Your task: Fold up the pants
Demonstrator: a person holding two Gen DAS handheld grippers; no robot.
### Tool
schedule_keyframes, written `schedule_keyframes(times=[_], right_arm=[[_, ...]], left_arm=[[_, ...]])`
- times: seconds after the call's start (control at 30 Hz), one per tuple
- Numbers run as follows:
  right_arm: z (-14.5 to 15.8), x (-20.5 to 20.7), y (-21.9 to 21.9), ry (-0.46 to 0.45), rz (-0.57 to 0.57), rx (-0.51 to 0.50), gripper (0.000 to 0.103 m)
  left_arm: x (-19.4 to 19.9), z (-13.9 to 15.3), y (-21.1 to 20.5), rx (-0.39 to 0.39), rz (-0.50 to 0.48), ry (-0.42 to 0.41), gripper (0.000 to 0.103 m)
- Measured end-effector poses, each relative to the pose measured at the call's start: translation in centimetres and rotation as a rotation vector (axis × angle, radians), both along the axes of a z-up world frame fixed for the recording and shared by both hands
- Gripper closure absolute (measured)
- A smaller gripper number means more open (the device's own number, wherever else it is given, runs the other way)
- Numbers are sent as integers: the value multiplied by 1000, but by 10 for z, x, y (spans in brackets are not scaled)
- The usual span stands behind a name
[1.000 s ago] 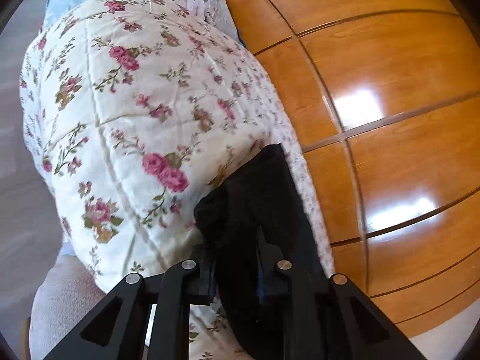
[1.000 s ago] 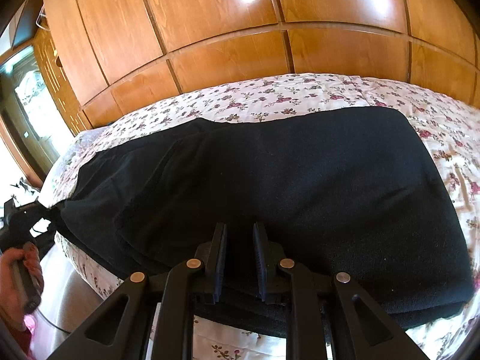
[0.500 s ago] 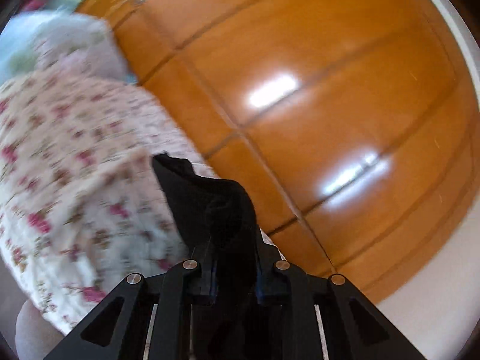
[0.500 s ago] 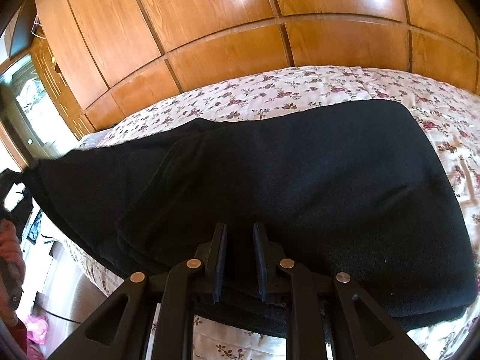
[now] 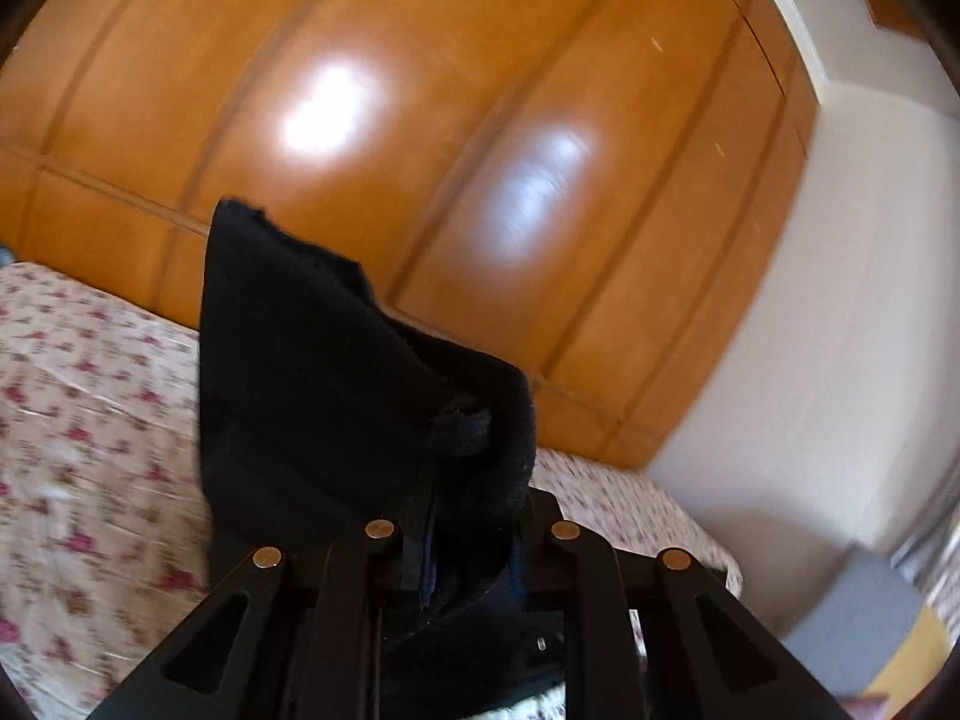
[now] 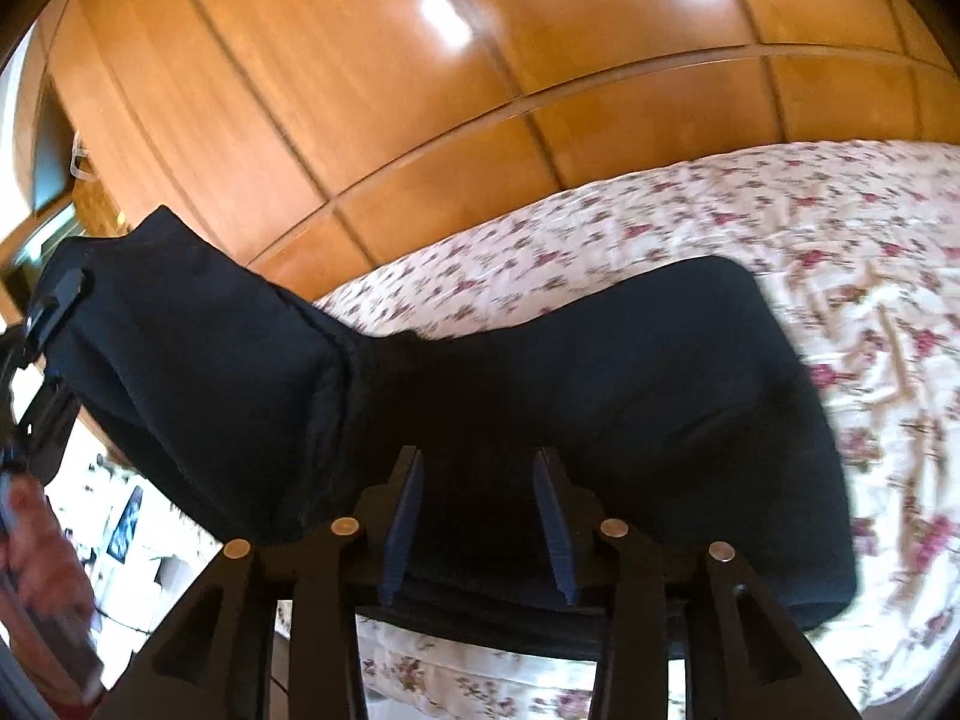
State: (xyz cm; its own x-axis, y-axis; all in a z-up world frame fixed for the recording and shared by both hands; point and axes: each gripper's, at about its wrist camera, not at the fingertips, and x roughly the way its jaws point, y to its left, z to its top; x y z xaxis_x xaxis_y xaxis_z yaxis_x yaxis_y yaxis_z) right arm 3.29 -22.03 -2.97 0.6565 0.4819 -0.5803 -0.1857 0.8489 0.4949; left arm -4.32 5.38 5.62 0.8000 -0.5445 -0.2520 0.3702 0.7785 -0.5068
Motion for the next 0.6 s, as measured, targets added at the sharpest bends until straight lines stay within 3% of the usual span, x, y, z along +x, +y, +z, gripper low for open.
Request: schedule_keyframes(times=[0.2,0.33,0.4,0.53,0.6], right_arm=[[0,-6,-37,4,-83,36,64],[-1,-13,-63,4,-143,152,64],[0,-17,-74,-3,-174,195,64],[2,-20,-81,-6,-180,182,64],[1,-20,-82,-3,-170,182,64]], left_arm=[[7,-25,-76,94,-148,51,86],[17,-57,-114,116,-228,126,86],[21,-73,-129,138,-246,160,86],[21,-96,-160,230,-273,196,86],[27,-110,-165,271,-274,216,81]])
